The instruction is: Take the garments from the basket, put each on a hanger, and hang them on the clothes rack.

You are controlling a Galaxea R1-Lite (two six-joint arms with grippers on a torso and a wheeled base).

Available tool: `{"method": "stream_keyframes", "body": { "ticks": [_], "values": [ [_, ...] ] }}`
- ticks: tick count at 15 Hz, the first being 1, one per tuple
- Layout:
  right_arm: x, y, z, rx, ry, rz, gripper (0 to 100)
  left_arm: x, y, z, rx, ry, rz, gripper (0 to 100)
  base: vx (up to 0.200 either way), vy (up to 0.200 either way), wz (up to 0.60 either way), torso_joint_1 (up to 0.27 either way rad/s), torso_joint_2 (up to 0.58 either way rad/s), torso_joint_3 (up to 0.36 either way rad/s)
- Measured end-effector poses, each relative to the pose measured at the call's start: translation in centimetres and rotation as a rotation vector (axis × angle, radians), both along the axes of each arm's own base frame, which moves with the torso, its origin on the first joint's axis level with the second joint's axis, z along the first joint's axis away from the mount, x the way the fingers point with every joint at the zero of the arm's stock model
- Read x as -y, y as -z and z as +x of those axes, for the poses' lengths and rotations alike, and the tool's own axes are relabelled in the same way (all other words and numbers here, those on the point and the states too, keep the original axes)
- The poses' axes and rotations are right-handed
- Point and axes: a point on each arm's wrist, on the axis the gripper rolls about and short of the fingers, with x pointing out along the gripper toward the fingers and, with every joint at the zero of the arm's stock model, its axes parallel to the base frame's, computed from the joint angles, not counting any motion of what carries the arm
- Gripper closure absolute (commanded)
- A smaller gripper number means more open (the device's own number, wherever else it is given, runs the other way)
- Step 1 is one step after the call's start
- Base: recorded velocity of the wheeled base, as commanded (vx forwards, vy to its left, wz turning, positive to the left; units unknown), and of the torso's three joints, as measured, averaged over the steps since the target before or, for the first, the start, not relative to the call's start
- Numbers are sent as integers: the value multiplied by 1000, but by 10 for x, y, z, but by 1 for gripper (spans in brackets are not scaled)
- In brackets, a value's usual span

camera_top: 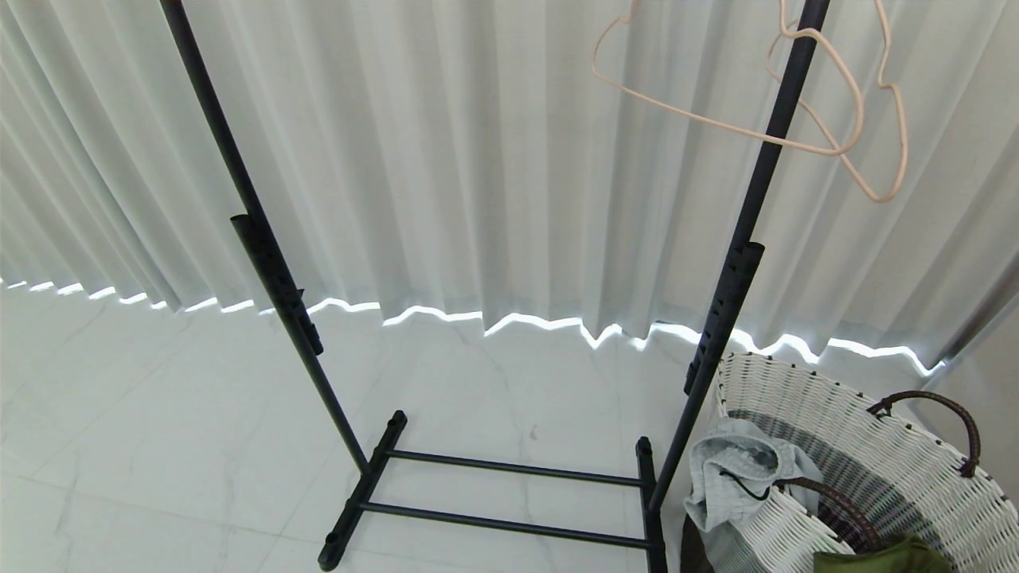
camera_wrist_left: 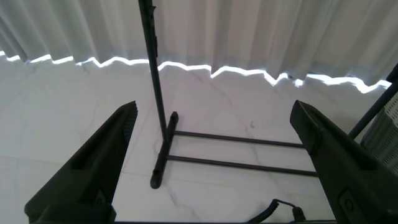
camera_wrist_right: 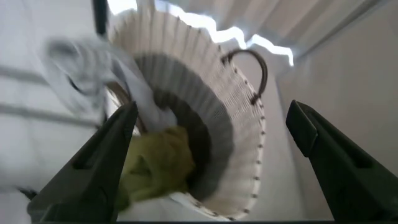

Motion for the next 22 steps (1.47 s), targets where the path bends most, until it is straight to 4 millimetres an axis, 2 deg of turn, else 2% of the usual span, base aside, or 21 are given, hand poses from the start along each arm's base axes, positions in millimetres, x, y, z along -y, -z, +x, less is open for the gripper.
{"method": "stream_keyframes", "body": {
  "ticks": [3, 5, 8, 11, 15, 20, 22],
  "values": [
    [-1, 10, 46, -149, -23, -140, 0, 0, 0, 0, 0, -1, 0, 0, 0, 0, 0, 0, 0, 0],
    [-1, 29, 66, -278, -69, -255, 0, 0, 0, 0, 0, -1, 0, 0, 0, 0, 0, 0, 0, 0],
    [-1, 61, 67, -472, -149, -364, 0, 0, 0, 0, 0, -1, 0, 0, 0, 0, 0, 0, 0, 0],
    [0, 80, 63, -579, -168, -362, 0, 0, 0, 0, 0, 0, 0, 0, 0, 0, 0, 0, 0, 0],
    [2, 86, 68, -605, -148, -347, 0, 0, 0, 0, 0, 0, 0, 0, 0, 0, 0, 0, 0, 0],
    [4, 90, 92, -541, -110, -333, 0, 0, 0, 0, 0, 0, 0, 0, 0, 0, 0, 0, 0, 0],
    [5, 95, 94, -560, -113, -334, 0, 0, 0, 0, 0, 0, 0, 0, 0, 0, 0, 0, 0, 0]
  ]
}}
